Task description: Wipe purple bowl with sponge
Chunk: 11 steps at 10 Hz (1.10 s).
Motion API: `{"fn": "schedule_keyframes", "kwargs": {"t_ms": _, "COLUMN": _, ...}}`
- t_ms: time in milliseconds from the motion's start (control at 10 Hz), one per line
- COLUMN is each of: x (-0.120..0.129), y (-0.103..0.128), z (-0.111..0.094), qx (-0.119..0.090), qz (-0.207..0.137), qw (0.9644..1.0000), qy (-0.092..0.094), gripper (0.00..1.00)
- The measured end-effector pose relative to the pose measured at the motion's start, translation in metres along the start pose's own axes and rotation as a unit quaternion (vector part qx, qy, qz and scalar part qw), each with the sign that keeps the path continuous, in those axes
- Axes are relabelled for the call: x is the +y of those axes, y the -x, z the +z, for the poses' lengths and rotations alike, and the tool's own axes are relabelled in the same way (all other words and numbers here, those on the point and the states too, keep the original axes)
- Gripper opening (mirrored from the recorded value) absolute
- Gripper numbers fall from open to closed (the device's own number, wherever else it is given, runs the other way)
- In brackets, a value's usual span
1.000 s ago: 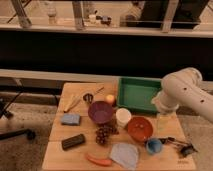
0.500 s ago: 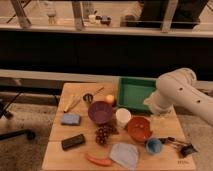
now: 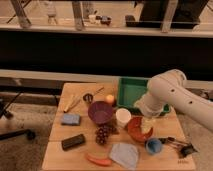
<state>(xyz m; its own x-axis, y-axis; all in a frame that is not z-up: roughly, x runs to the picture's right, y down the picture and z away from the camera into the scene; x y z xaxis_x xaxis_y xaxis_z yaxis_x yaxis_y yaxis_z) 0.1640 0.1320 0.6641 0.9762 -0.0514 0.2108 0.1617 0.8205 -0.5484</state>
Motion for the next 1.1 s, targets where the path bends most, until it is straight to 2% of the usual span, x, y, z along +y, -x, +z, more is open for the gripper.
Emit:
{"fn": "schedule_keyframes", "kwargs": {"t_ms": 400, "x": -0.003, "y": 0.042, "z": 0.009, "qx": -0.017, "qz": -0.025, "qw": 0.9995, "qy": 0.0, "gripper": 0.8}}
{"fn": "schedule_keyframes", "kwargs": {"t_ms": 1100, "x": -0.002, "y": 0.101, "z": 0.027, "qx": -0.039, "qz": -0.042, "qw": 0.9983, "qy": 0.0, "gripper": 0.8}}
